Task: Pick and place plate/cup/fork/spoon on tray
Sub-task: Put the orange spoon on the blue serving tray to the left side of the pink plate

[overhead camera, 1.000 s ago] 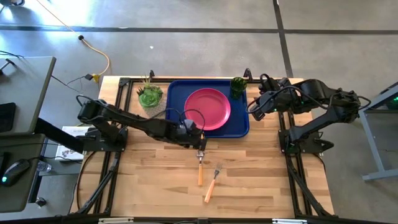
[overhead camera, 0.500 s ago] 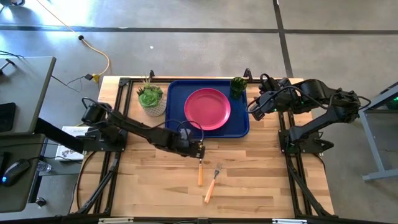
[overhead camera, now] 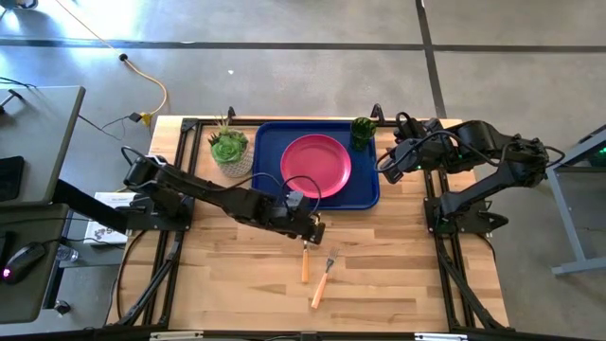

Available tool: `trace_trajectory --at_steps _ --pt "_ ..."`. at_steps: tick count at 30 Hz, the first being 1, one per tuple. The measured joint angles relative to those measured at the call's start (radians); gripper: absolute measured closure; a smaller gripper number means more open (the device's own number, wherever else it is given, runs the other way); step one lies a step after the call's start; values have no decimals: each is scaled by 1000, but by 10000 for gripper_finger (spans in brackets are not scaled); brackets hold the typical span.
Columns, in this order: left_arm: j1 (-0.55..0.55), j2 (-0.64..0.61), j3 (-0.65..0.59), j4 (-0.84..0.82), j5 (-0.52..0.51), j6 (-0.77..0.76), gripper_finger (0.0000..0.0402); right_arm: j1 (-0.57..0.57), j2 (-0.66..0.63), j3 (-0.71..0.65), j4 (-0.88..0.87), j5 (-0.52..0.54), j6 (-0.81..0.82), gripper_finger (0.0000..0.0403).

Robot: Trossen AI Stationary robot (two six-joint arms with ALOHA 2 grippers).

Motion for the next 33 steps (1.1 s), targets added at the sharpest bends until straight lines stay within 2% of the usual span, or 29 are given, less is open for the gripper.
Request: trace_trajectory --at_steps 15,22,33 --pt "-21 1 144 -36 -22 55 384 0 0 0 -2 -6 0 265" --pt "-21 1 203 -39 -65 117 387 0 4 0 -2 -6 0 265" --pt "-19 1 203 -221 -166 211 387 0 6 0 -2 -12 78 265"
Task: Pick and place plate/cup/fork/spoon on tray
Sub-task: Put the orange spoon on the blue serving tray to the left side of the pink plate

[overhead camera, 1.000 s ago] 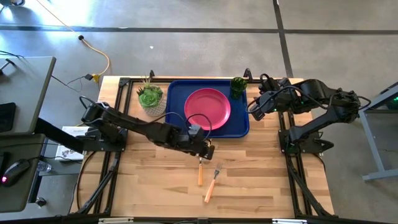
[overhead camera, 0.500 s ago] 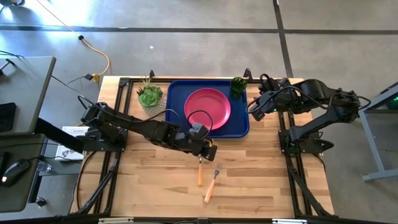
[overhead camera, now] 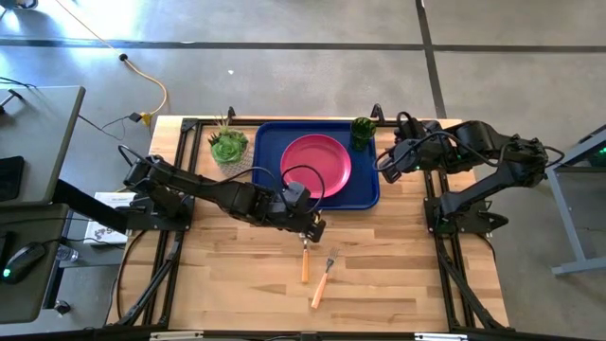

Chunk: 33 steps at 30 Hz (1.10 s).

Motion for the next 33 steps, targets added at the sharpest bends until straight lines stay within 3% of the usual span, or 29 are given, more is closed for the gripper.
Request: trace_trajectory --at_steps 8,16,23,33 --pt "0 0 0 -12 35 98 380 0 0 0 0 -8 65 265" --pt "-8 12 0 -6 38 165 329 0 0 0 -1 -39 129 265" --pt "-10 46 -3 -32 65 70 282 0 13 0 -2 -47 181 265" --pt "-51 135 -1 -74 101 -64 275 0 53 0 0 -90 213 265"
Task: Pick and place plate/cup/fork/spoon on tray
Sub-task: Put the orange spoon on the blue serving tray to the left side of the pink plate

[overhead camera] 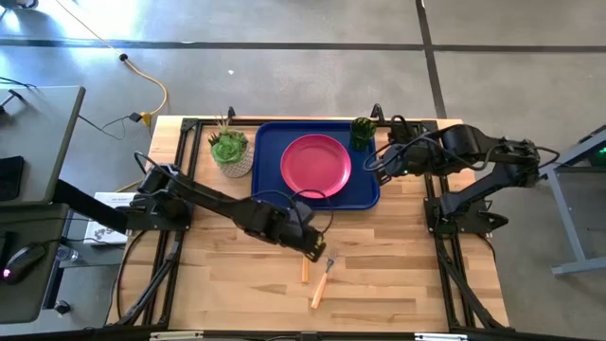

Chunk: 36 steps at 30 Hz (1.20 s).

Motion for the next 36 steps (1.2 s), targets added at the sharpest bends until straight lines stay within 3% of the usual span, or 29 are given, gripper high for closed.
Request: trace_trajectory --at_steps 7,18,36 --pt "-48 50 -4 -104 -7 -158 275 0 14 0 -1 4 -34 265" --pt "-67 160 0 -59 14 -375 275 0 16 0 2 -53 -62 265" --pt "-52 270 -2 -19 68 -456 275 0 16 0 -1 -63 -108 265"
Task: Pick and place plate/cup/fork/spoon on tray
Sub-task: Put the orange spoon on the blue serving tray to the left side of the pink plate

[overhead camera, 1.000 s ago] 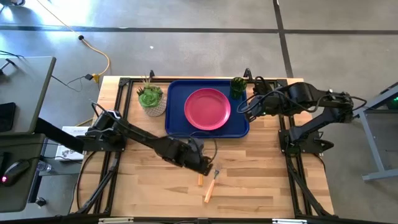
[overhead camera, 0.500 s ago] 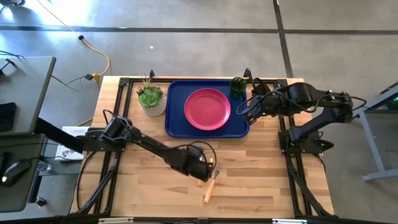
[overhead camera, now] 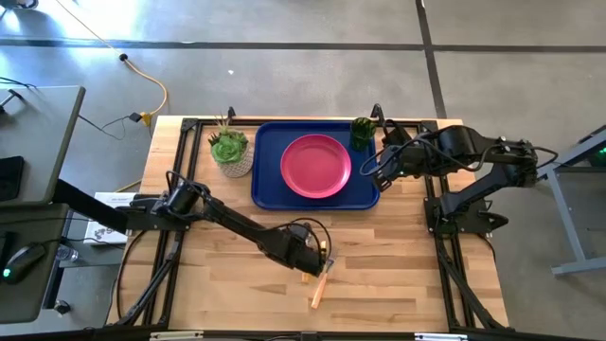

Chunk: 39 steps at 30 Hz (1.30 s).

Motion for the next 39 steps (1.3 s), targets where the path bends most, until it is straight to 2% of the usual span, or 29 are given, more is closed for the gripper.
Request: trace_trajectory --at_steps 19,26,34,39 --pt "32 6 0 33 0 26 275 0 0 0 4 1 0 265" --pt "39 49 2 83 10 36 275 0 0 0 5 1 0 265" --pt "38 66 6 25 44 73 275 0 0 0 4 1 0 265" --pt "39 67 5 -33 20 133 276 0 0 0 4 1 0 265"
